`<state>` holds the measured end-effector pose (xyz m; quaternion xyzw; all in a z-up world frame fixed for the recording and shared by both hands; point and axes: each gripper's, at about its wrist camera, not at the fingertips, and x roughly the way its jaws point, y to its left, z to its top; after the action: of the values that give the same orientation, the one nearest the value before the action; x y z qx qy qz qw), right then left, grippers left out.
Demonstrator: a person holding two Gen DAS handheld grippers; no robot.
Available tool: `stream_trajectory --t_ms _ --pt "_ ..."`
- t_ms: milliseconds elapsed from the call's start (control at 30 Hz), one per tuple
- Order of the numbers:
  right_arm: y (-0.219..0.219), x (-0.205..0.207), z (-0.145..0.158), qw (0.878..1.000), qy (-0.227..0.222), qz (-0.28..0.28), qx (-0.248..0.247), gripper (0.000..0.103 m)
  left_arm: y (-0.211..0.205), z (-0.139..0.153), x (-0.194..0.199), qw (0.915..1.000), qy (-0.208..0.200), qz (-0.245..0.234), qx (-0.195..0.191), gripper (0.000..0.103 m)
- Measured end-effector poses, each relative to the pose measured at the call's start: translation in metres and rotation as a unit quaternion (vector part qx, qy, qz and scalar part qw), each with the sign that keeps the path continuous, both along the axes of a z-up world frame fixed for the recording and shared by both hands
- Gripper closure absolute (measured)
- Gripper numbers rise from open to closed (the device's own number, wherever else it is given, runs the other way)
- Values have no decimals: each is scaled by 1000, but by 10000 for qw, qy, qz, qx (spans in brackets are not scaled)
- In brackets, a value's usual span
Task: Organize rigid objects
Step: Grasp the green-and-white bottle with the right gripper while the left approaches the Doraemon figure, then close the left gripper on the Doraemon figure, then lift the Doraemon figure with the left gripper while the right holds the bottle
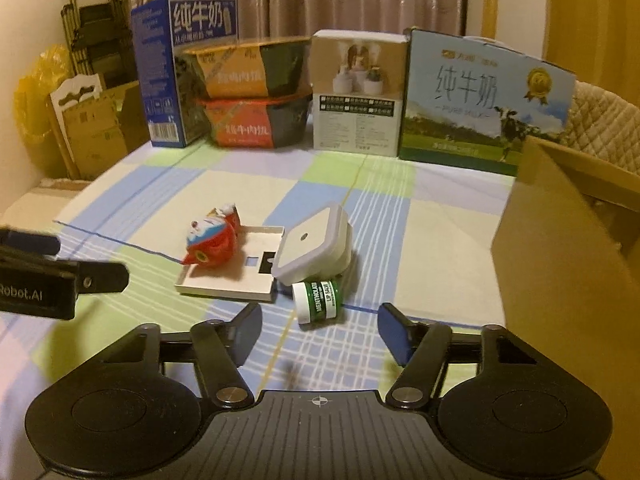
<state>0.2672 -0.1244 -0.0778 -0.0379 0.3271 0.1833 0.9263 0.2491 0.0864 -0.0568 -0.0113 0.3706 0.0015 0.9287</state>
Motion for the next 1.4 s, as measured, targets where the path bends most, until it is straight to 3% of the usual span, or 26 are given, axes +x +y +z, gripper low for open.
stream_trajectory --t_ms 367,467,533,767,1067,1133,1400 --pt "12 39 -34 9999 102 86 -28 59 -4 -16 33 9998 52 -62 -197 12" --pt "13 42 -39 9999 92 70 -17 71 -8 -19 38 9998 29 -108 -150 14" --pt "12 42 -39 9999 96 49 -7 74 -11 -21 41 9998 18 -129 -178 14" --pt "-7 28 -37 9990 117 -436 54 75 -29 -24 56 9997 -126 -192 -115 19" --pt "-27 16 -34 9980 229 -584 107 75 -39 -36 77 9998 -186 25 51 48" --pt "-29 15 -33 9979 239 -589 118 75 -39 -38 77 9998 -155 35 92 62" --pt "-36 1 -24 9977 302 -577 212 75 -37 -33 47 10000 28 -17 45 63"
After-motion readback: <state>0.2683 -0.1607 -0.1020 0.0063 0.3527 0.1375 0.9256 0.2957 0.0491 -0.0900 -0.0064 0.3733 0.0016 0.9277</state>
